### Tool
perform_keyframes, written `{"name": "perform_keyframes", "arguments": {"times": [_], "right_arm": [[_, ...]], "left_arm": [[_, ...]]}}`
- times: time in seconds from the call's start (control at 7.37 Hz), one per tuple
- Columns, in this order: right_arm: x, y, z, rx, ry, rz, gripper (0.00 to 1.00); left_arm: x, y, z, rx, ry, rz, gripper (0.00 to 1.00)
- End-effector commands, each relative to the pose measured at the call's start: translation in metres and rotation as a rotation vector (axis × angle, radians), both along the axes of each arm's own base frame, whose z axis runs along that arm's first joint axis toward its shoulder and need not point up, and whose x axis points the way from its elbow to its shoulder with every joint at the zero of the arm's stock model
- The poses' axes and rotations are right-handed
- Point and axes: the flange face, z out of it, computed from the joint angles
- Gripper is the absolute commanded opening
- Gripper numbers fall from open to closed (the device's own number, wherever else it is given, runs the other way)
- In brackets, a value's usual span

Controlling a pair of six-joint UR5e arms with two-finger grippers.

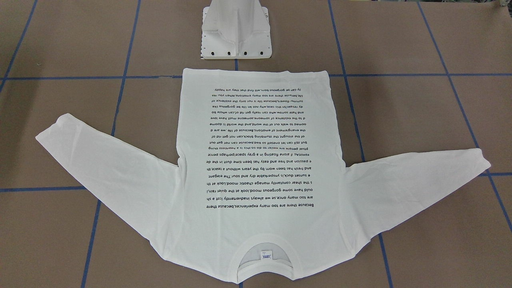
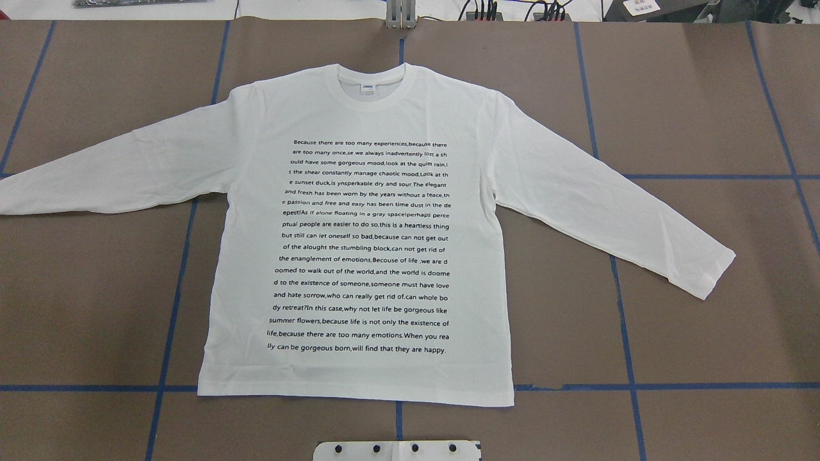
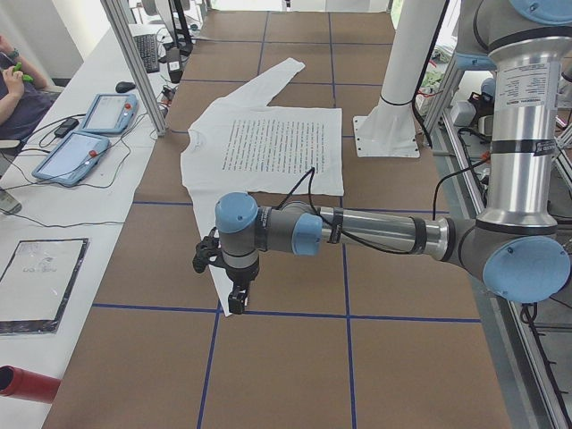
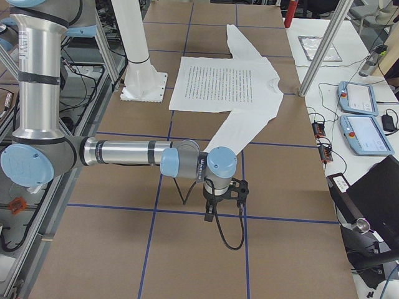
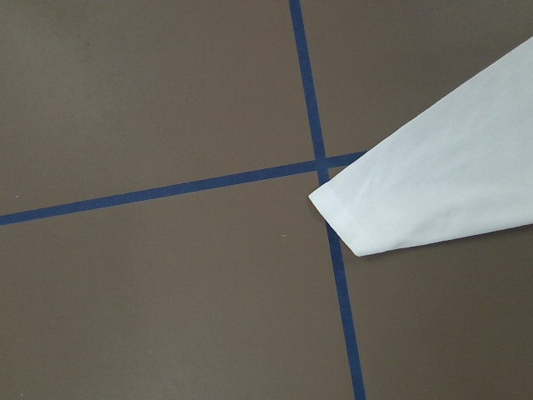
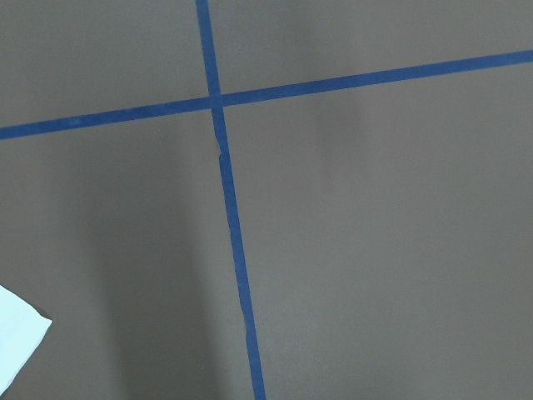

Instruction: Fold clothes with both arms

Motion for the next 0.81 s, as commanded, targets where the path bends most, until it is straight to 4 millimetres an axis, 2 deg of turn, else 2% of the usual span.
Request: {"name": "perform_keyframes", "arguments": {"times": [0.0, 0.14, 0.41, 0.54, 0.68], "right_arm": [[0.0, -0.001, -0.005, 0.006, -0.005, 0.004, 1.0], [-0.001, -0.001, -0.003, 0.002, -0.005, 0.001, 1.0], [-0.009, -0.018, -0.019, 0.038, -0.003, -0.016, 1.0], [-0.013, -0.037, -0.041, 0.083, -0.022, -0.022, 1.0], [-0.035, -0.07, -0.064, 0.125, -0.037, -0.064, 1.0]], "left_arm": [[0.0, 0.002, 0.0, 0.004, 0.002, 0.001, 1.0], [0.0, -0.001, -0.007, 0.017, 0.001, 0.0, 1.0], [0.003, -0.016, -0.04, 0.081, 0.012, 0.001, 1.0], [0.008, -0.042, -0.063, 0.13, 0.019, 0.005, 1.0], [0.011, -0.05, -0.072, 0.16, 0.03, 0.014, 1.0]]}}
